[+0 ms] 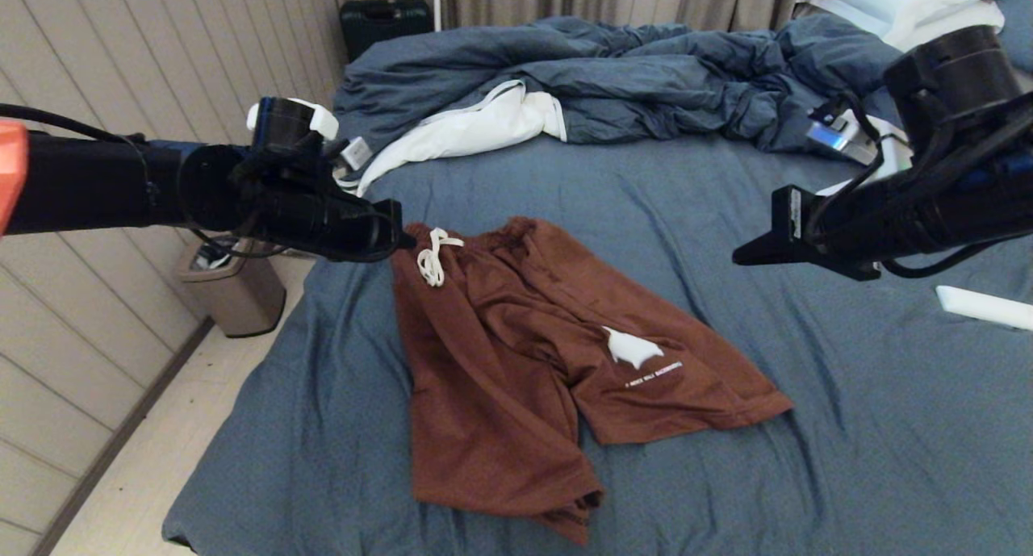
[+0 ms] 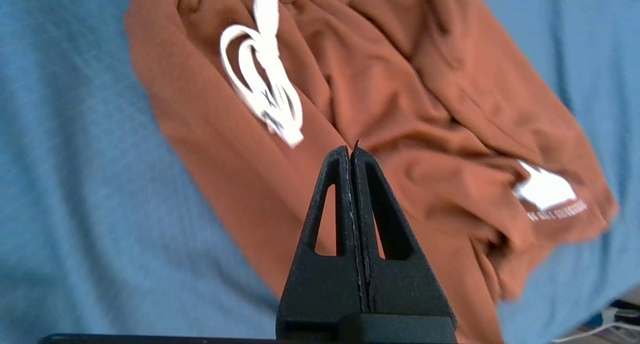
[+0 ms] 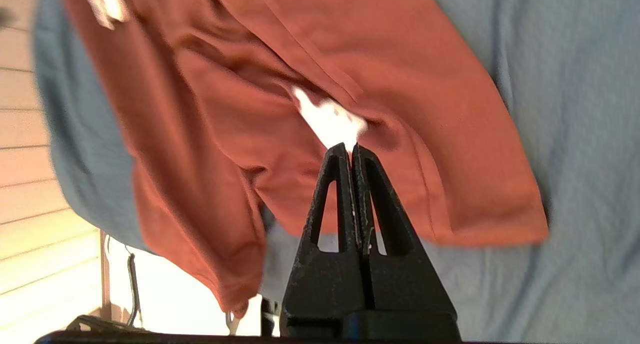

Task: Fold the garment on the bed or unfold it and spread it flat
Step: Fold the brown shorts

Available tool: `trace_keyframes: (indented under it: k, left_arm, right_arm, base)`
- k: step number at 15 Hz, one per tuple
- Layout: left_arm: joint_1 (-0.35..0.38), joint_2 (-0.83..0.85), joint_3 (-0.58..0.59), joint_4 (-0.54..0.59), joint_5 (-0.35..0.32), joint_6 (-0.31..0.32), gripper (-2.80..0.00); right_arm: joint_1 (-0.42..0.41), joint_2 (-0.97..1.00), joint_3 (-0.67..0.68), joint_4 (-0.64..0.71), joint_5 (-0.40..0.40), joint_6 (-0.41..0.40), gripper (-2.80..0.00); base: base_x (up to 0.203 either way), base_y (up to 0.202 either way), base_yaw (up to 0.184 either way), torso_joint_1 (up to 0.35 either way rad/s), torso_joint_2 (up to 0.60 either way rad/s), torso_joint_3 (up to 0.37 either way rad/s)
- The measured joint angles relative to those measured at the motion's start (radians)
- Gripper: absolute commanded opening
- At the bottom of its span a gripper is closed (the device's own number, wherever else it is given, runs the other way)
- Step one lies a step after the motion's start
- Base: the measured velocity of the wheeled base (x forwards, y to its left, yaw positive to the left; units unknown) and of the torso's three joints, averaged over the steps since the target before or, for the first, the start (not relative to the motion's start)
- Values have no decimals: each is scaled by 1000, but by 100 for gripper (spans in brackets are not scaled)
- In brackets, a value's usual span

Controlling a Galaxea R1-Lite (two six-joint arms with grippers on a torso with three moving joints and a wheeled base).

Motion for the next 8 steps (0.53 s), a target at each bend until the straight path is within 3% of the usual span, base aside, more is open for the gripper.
trace_keyframes:
  k: [4,5,8]
  left_arm:
    - [6,83,-53,-4,9,-16,-280]
    - [9,91,-53,-8,16,-17,0]
    - [7,121,-72,-80,94,-19,0]
  right_arm:
    - [-5,26,-7,-85,2,-74,-280]
    - [-4,35,-7,-94,2,-78,-280]
    - [-3,53,-10,-96,1,-79,-280]
  base:
    - [0,0,0,0,0,0]
    - [0,0,0,0,0,0]
    - [0,0,0,0,0,0]
